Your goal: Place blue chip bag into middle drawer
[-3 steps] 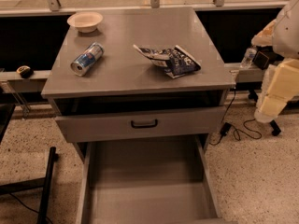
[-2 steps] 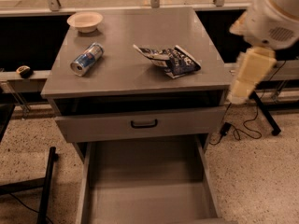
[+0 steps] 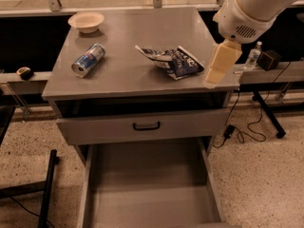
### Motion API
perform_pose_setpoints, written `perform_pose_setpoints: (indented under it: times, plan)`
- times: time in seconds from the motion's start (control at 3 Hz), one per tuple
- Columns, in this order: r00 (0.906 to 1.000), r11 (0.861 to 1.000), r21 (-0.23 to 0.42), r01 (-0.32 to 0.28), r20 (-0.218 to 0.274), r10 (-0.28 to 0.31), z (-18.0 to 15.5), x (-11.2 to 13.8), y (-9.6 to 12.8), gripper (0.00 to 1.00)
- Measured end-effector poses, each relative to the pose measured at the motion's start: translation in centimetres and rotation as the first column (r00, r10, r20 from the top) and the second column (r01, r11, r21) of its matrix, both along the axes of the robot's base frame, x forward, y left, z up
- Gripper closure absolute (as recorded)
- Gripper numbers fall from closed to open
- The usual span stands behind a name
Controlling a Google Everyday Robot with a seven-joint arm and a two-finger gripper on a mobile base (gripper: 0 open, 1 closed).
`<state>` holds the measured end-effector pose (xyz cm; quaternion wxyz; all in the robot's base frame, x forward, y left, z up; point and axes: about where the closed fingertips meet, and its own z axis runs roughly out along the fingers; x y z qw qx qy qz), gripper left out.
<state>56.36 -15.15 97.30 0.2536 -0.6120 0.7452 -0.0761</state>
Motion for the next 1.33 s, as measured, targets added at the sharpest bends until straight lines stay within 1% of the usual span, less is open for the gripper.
perform_pose_setpoints:
  times: [0.33, 0.67, 1.0, 1.33]
  plan:
    - [0.9994, 0.997, 0.072, 0.004, -0.034, -0.001, -3.0, 0.5, 2.2, 0.00]
    - [0.9985, 0.978, 0.203, -0.049, 0.033, 0.043, -4.8, 3.4, 6.5, 0.00]
    - [0.9845, 0.933, 0.322, -0.161, 0.118, 0.130, -4.9, 7.0, 12.1, 0.02]
    - [0.9861, 0.911, 0.378, -0.166, 0.071, 0.150, -8.3, 9.3, 14.0, 0.24]
